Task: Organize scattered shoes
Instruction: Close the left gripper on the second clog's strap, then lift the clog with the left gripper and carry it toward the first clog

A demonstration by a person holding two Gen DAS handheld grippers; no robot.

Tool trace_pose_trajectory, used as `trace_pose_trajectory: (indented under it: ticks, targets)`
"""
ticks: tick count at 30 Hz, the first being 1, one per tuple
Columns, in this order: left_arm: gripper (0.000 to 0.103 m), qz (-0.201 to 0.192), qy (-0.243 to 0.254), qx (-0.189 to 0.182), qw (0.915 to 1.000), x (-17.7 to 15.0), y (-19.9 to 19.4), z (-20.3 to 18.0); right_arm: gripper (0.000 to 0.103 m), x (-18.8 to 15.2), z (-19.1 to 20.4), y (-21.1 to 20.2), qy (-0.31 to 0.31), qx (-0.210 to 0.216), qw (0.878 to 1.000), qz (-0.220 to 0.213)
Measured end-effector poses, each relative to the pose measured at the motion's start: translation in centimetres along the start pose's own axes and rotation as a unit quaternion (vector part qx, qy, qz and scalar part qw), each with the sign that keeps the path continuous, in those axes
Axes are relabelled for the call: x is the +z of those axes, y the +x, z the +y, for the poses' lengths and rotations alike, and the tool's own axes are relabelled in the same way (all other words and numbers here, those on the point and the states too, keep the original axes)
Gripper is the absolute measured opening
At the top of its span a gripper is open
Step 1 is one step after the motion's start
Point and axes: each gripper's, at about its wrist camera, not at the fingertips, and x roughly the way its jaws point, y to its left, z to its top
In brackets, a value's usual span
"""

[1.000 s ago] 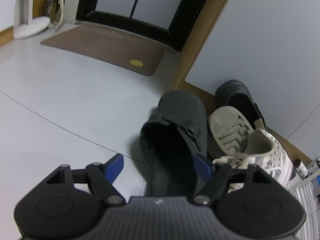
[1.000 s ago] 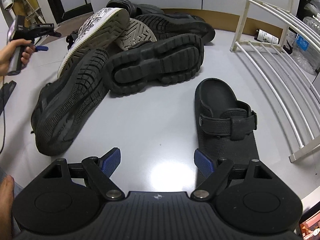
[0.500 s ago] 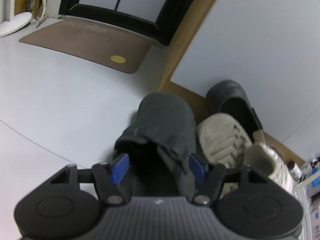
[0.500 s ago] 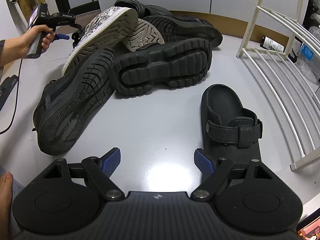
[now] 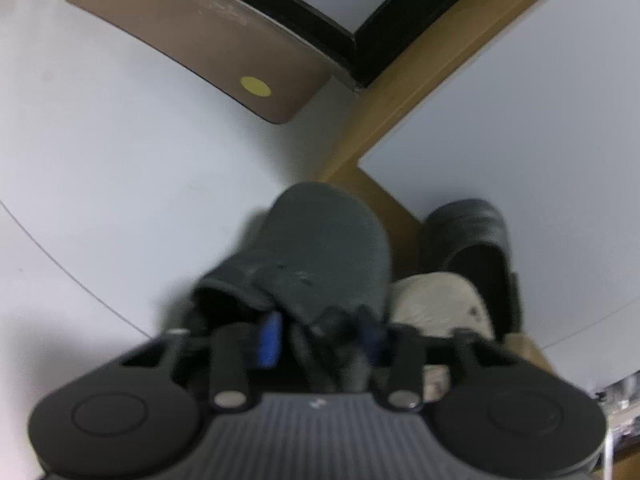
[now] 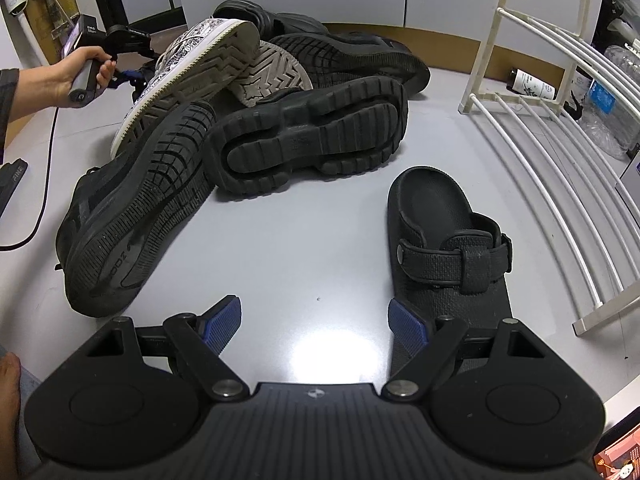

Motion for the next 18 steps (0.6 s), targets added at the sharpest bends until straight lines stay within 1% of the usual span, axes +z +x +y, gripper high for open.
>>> trace_pose_trajectory:
  ticks: [2, 4, 6, 8, 12, 15, 18]
  targets:
    - [0.032, 0.002, 0.008, 0.007, 0.9999, 0.1, 0.0, -0.4, 0.085, -0.1, 0.0, 0.0, -0.001, 0.001, 1.0, 0.0]
    - [0.027, 0.002, -0.002, 0.006, 1.0, 0.4, 0.0, -0.5, 0.085, 0.0, 0.1, 0.2, -0.002, -0.004, 1.0, 0.003]
    - [0.016, -0.002, 0.003, 0.002, 1.0, 0.9, -0.4, -1.0, 0.085, 0.0, 0.2, 0.1, 0.002, -0.006, 1.0, 0.002]
    - [0.012, -0.008, 0.009, 0.007, 0.9999, 1.2, -0.8, -1.4, 0.085, 0.0, 0.3, 0.1, 0.004, -0.003, 1.0, 0.002]
    - [0.011, -0.015, 0.003, 0.016, 0.9998, 2.1, -1.5, -1.2, 0.085, 0.0, 0.8, 0.4, 0.004, 0.003, 1.0, 0.003]
    - [0.011, -0.018, 0.001, -0.001, 0.9998, 2.8, -2.4, -1.0, 0.085, 0.0, 0.9, 0.5, 0.002, 0.005, 1.0, 0.004]
    - [0.011, -0.024, 0.023, -0.012, 0.9994, 3.1, -3.6, -1.5, 0.085, -0.1, 1.1, 0.6, 0.0, 0.007, 1.0, 0.006]
